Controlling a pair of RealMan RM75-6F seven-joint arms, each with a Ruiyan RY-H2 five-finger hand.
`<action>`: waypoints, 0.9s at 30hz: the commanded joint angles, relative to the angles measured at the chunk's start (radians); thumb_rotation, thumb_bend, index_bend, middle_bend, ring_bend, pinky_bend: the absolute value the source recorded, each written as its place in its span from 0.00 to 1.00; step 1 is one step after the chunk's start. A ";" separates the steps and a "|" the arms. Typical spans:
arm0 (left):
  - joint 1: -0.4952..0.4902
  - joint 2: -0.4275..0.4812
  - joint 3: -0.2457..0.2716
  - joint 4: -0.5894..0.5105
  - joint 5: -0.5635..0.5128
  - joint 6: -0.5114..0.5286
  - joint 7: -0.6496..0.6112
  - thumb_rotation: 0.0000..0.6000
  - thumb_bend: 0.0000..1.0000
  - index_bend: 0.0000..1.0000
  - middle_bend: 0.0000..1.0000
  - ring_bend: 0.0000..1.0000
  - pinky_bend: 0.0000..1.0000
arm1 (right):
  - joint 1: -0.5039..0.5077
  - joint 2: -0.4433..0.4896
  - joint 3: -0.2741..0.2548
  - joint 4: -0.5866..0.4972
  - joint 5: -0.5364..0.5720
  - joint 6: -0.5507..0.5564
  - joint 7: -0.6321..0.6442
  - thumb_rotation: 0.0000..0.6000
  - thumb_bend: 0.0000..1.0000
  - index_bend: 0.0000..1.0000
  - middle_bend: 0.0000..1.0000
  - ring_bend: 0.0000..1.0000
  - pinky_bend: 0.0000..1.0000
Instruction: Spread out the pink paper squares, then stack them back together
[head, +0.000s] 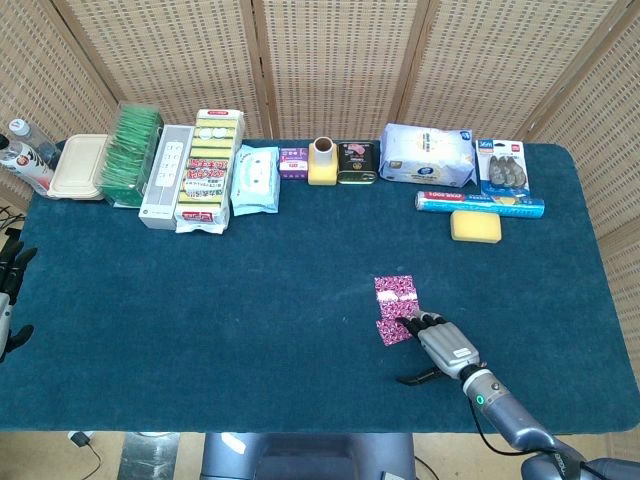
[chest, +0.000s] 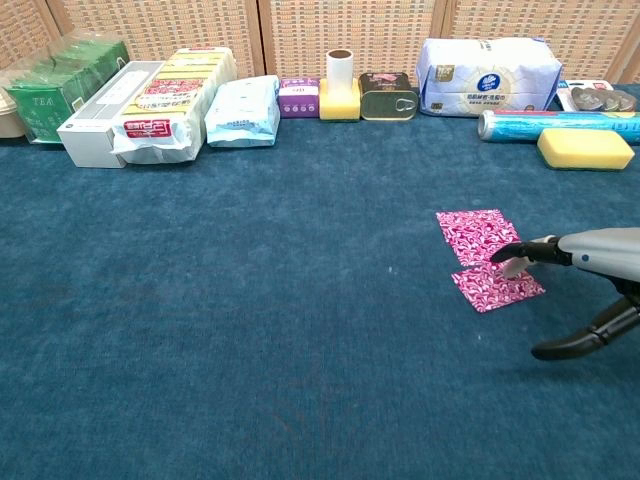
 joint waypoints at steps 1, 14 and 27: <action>0.000 0.000 0.001 0.000 0.002 0.000 0.001 1.00 0.09 0.00 0.00 0.00 0.08 | -0.013 0.011 -0.017 -0.024 -0.019 0.017 -0.017 0.42 0.00 0.00 0.17 0.07 0.11; 0.005 0.002 0.002 0.001 0.007 0.007 -0.007 1.00 0.08 0.00 0.00 0.00 0.08 | -0.029 0.039 -0.049 -0.100 -0.050 0.039 -0.078 0.42 0.00 0.00 0.17 0.07 0.12; 0.006 0.001 0.005 0.001 0.012 0.009 -0.006 1.00 0.09 0.00 0.00 0.00 0.08 | 0.054 -0.019 0.085 -0.006 0.057 0.001 -0.082 0.42 0.00 0.00 0.16 0.07 0.12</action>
